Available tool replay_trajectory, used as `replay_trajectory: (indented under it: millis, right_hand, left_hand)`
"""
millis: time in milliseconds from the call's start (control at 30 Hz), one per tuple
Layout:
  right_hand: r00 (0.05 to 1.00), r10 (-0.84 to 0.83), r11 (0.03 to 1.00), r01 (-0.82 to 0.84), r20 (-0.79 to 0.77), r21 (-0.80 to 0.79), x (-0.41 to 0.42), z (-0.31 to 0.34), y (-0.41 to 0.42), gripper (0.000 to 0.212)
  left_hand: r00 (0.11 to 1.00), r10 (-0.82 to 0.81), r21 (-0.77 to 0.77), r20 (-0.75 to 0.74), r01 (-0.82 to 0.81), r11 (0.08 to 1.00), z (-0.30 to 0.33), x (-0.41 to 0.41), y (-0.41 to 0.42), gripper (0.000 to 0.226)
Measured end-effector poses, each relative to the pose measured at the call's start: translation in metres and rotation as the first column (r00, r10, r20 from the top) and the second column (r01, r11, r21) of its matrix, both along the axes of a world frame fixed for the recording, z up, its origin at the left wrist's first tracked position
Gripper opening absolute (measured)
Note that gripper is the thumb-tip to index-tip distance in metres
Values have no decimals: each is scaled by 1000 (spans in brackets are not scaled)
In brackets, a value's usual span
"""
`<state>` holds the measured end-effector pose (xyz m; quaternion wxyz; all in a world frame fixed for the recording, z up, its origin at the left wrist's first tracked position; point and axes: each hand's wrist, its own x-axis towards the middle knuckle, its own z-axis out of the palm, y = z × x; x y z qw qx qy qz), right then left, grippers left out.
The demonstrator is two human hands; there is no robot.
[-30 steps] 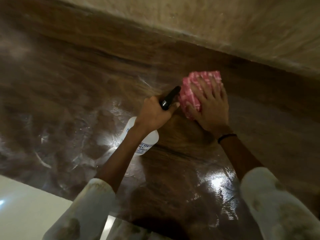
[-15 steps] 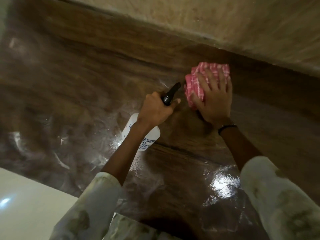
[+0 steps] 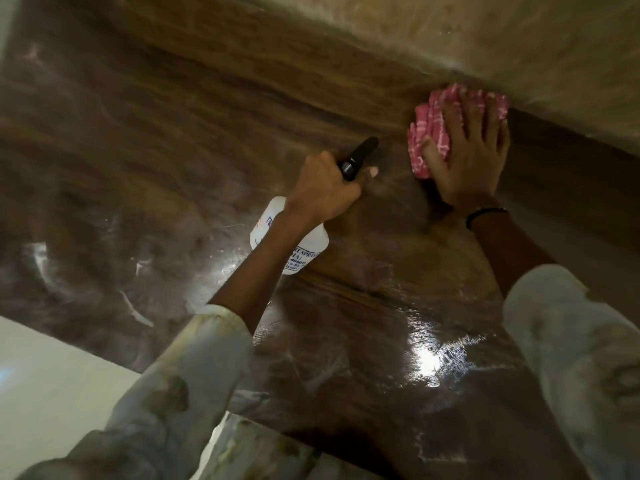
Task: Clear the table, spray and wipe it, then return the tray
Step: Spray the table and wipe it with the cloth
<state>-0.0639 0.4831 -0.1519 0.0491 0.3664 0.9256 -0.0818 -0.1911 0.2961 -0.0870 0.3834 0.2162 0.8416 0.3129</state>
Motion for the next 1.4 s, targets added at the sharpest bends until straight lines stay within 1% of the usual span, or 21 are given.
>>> replay_trajectory:
  millis: [67, 200, 267, 333, 367, 433, 500, 567, 667, 767, 800, 867, 967, 1033, 1067, 1133, 1200, 1233, 1300, 1400]
  right_hand:
    - [1000, 8, 1000, -8, -5, -18, -33, -1, -11, 69]
    - [988, 154, 987, -155, -32, -36, -72, 0, -51, 69]
    - [956, 291, 956, -292, -34, -27, -59, 1, -68, 68]
    - [904, 427, 904, -428, -21, -26, -27, 1, -71, 66]
    - [888, 459, 888, -459, -6, -32, -9, 1, -66, 66]
    - [910, 414, 910, -413, 5, -43, 15, 2, -51, 65]
    - [957, 289, 957, -289, 4, -20, 15, 3, -34, 65]
    - [985, 171, 985, -171, 10, -2, -7, 2, -24, 67]
    - [999, 36, 999, -35, -18, 19, -58, 1, -27, 66]
    - [998, 27, 999, -29, -48, -45, -102, 0, -46, 67]
    - [997, 58, 996, -61, -50, -57, -110, -1, -55, 68]
    - [983, 175, 982, -178, -49, -62, -112, -2, -74, 70]
    - [927, 372, 923, -375, -48, -88, -80, -1, -90, 71]
    - [919, 389, 917, -392, -60, -70, -45, 0, -87, 69]
    - [937, 346, 935, -349, -58, -60, -28, 0, -84, 69]
    - [984, 171, 983, -174, -47, -66, 4, -1, -81, 69]
    - [999, -3, 999, 1, -35, -51, 29, -1, -89, 69]
    - [998, -50, 998, 49, -29, -41, 40, 0, -95, 69]
    - [997, -75, 996, 74, -26, -40, 63, 1, -109, 68]
    - [996, -85, 996, 85, -6, -41, 96, 2, -126, 68]
  left_hand:
    - [1000, 1, 16, 1, -1, 1000, 2, -7, -9, 29]
    - [999, -7, 46, -39, 9, 999, 5, -14, -31, 37]
    - [999, -21, 57, -42, 23, 998, 5, -15, -43, 37]
    - [999, -19, 63, -33, 21, 998, 2, -17, -52, 33]
    - [999, -3, 67, -32, 6, 998, -1, -18, -55, 32]
    - [999, 26, 71, -39, -23, 997, -5, -20, -59, 34]
    - [999, 40, 80, -36, -37, 996, -5, -21, -60, 40]
    - [999, 29, 96, -28, -26, 995, -4, -22, -61, 41]
    - [1000, 8, 112, -4, -7, 994, -1, -21, -60, 38]
    - [1000, 20, 115, -5, -19, 993, 1, -19, -59, 34]
    - [1000, 18, 113, -17, -16, 993, 2, -18, -58, 34]
    - [999, 21, 110, -37, -17, 994, 3, -16, -58, 36]
    - [999, 21, 113, -49, -15, 994, 5, -13, -60, 33]
    - [1000, -1, 113, -30, 5, 994, 5, -6, -67, 26]
    - [1000, -9, 97, -27, 12, 995, 5, -2, -72, 26]
    - [999, -23, 51, -25, 24, 998, 3, 9, -85, 33]
    - [998, -62, 16, -12, 62, 998, 2, 23, -98, 35]
    - [996, -87, 4, -7, 87, 996, 2, 31, -105, 31]
    - [992, -123, -21, -5, 123, 992, 3, 47, -117, 23]
    - [991, -131, -71, -4, 130, 989, 4, 69, -128, 36]
